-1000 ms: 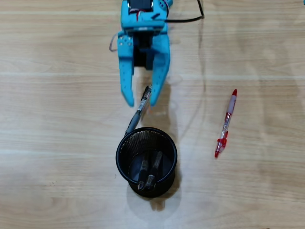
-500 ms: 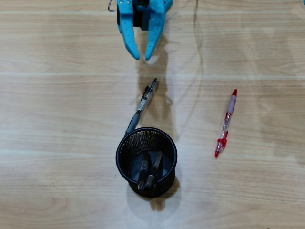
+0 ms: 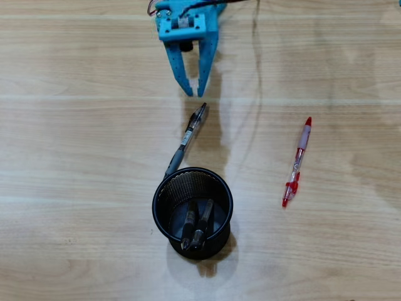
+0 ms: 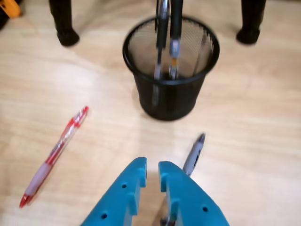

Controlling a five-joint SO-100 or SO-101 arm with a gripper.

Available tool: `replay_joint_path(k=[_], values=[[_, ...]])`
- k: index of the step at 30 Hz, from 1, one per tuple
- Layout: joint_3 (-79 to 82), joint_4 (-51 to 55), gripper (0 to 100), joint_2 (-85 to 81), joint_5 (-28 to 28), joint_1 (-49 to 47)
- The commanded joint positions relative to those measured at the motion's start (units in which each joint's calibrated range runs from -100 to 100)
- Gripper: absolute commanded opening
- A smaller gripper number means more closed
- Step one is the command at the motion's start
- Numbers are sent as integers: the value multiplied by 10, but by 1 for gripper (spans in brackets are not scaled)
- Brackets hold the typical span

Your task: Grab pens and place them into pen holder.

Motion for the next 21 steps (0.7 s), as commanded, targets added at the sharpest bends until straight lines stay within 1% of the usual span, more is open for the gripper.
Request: replay_joint_path(k=[1,6,11,16,21], values=[[-109,105,3,49,-5,1],[-203,182,3,146,-4,1],[-265,220,3,234,-1,1],[-264,250,3,290,-1,4],[-249,250,3,314,-1,10]])
